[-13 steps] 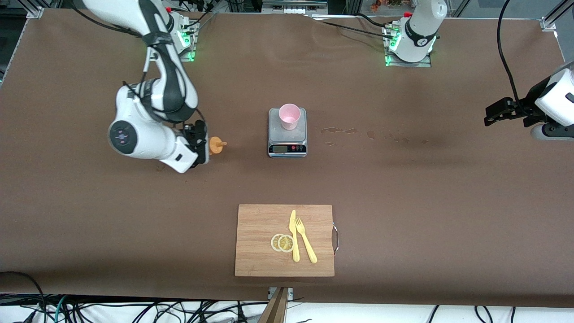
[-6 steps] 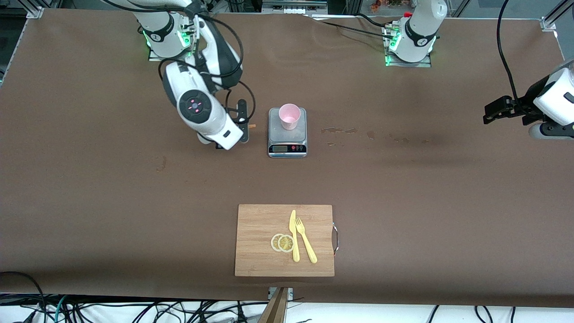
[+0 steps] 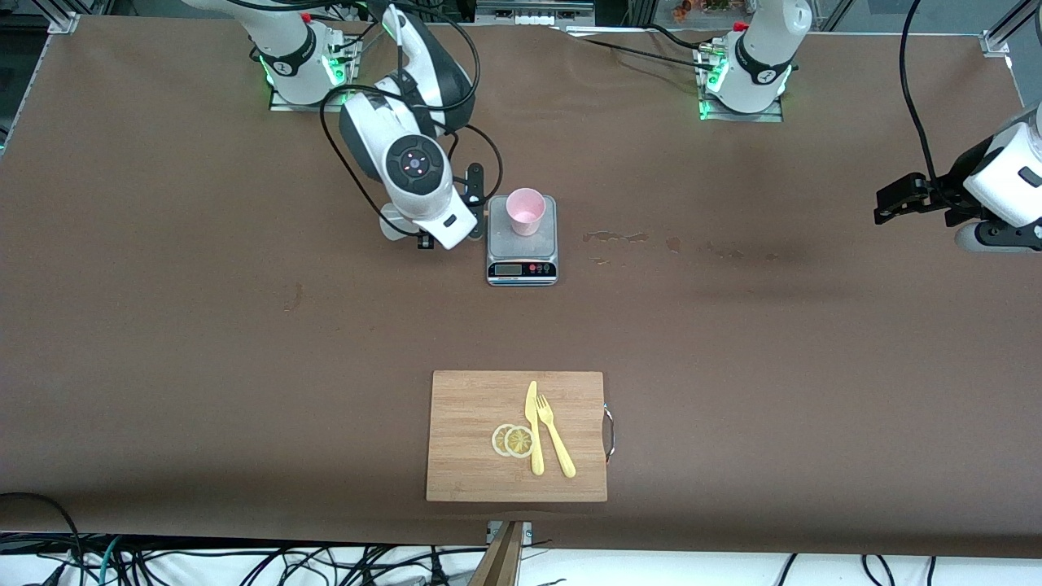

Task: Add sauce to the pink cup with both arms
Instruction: 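Lift the sauce bottle with the right gripper toward the pink cup, then tilt the bottle nozzle into the pink cup with the right gripper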

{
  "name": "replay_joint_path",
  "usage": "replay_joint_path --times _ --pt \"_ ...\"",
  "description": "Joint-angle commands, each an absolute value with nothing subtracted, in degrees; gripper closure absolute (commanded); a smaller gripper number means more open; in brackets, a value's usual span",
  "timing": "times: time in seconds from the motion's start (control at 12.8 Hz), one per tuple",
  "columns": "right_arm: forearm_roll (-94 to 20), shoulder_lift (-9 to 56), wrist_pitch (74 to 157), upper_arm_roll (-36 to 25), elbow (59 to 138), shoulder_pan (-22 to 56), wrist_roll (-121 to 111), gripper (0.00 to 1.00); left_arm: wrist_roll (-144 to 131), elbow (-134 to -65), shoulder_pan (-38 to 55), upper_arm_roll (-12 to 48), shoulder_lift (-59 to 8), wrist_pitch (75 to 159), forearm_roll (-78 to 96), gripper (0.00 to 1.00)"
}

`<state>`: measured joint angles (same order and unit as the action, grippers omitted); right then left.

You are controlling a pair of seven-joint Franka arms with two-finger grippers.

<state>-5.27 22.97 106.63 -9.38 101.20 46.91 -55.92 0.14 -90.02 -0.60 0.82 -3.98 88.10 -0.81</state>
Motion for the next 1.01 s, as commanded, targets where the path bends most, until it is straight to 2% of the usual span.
replay_joint_path --times 0.0,0.93 --pt "-2.7 24.1 102.8 -7.5 97.9 47.6 -52.0 0.71 -0.3 -88.6 -0.8 1.1 -4.0 86.7 -0.9 0.0" --pt "5.0 29.5 91.5 -2.7 90.6 49.2 -39.2 0.71 -0.3 -88.6 -0.7 1.1 -4.0 86.4 -0.9 0.0"
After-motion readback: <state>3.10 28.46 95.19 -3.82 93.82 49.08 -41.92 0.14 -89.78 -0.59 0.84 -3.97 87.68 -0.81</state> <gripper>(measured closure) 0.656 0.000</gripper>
